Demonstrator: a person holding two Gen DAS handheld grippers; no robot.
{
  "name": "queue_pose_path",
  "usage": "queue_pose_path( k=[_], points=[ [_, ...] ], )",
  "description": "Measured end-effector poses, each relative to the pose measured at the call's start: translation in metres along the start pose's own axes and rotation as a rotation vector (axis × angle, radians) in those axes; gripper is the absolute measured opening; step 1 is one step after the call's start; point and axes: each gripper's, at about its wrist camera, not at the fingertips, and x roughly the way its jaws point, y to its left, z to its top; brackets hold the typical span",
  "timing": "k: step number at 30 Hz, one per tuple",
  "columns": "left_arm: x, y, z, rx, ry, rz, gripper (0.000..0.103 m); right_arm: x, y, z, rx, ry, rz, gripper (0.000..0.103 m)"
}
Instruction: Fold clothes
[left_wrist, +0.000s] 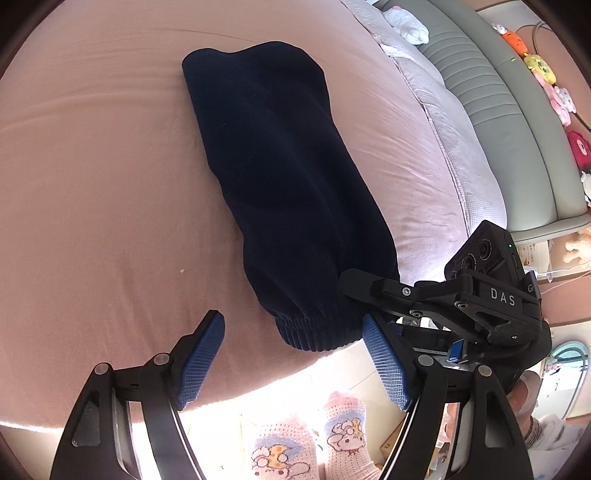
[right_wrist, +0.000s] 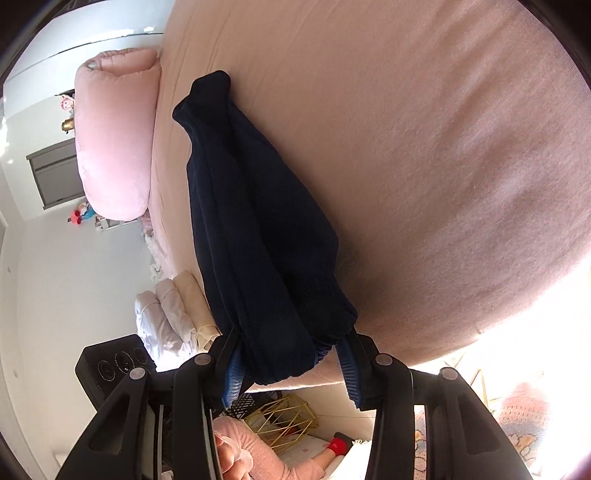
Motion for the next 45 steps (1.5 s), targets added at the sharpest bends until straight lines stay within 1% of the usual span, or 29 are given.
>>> queue_pose_path(
  k=[1, 5, 7, 10, 11, 14, 16, 17, 18, 20, 21, 25, 30, 36, 38, 40, 41, 42, 45],
  points=[
    [0.000, 0.003, -0.002, -0.010, -0.002, -0.002, 0.076, 0.001, 0.001, -0.001, -0.001, -0.001, -0.003, 0.043],
    [0.008, 0.011, -0.002, -0.073, 0.005, -0.059, 0.076, 0.002, 0.002, -0.002, -0.007, 0.000, -0.012, 0.044],
    [0.010, 0.010, -0.001, -0.073, -0.001, -0.078, 0.076, 0.000, -0.001, 0.000, 0.003, 0.013, -0.005, 0.045],
    [0.013, 0.003, -0.002, -0.035, 0.008, -0.049, 0.076, -0.006, -0.007, 0.004, 0.044, 0.039, -0.009, 0.046],
    [0.014, 0.001, -0.002, -0.016, 0.003, -0.036, 0.076, -0.009, -0.009, 0.005, 0.054, 0.047, -0.021, 0.048],
    [0.013, -0.005, 0.002, 0.022, -0.016, -0.006, 0.076, -0.020, -0.008, 0.005, 0.058, 0.070, -0.044, 0.049],
    [0.015, -0.005, 0.004, 0.038, -0.018, -0.004, 0.077, -0.030, -0.002, 0.005, 0.014, 0.059, -0.060, 0.049],
    [0.016, -0.005, 0.004, 0.036, -0.016, -0.002, 0.079, -0.035, 0.003, 0.005, -0.028, 0.053, -0.080, 0.049],
    [0.018, -0.004, 0.004, 0.033, -0.014, -0.001, 0.082, -0.041, 0.007, 0.002, -0.087, 0.050, -0.114, 0.049],
    [0.021, -0.002, 0.005, 0.021, -0.017, -0.011, 0.083, -0.046, 0.020, 0.000, -0.220, 0.038, -0.212, 0.049],
    [0.021, -0.001, 0.004, 0.022, -0.020, -0.012, 0.083, -0.047, 0.025, 0.000, -0.258, 0.035, -0.235, 0.049],
    [0.022, -0.003, 0.004, 0.047, -0.034, 0.003, 0.083, -0.045, 0.037, 0.001, -0.364, 0.024, -0.285, 0.049],
    [0.022, -0.004, 0.003, 0.040, -0.040, 0.006, 0.083, -0.042, 0.053, 0.003, -0.497, 0.010, -0.347, 0.049],
    [0.027, -0.009, 0.006, 0.081, -0.033, 0.008, 0.084, -0.040, 0.072, 0.004, -0.656, -0.007, -0.421, 0.049],
    [0.029, -0.011, 0.008, 0.090, -0.028, 0.010, 0.084, -0.036, 0.073, 0.006, -0.677, -0.002, -0.421, 0.048],
    [0.030, -0.012, 0.007, 0.099, -0.026, 0.015, 0.085, -0.030, 0.072, 0.007, -0.691, 0.002, -0.452, 0.044],
    [0.030, -0.012, 0.007, 0.103, -0.025, 0.017, 0.085, -0.029, 0.070, 0.007, -0.695, 0.002, -0.469, 0.036],
    [0.030, -0.013, 0.007, 0.107, -0.024, 0.019, 0.085, -0.027, 0.068, 0.008, -0.697, 0.001, -0.487, 0.031],
    [0.031, -0.015, 0.007, 0.120, -0.022, 0.027, 0.085, -0.025, 0.062, 0.009, -0.695, -0.004, -0.532, 0.030]
  ],
)
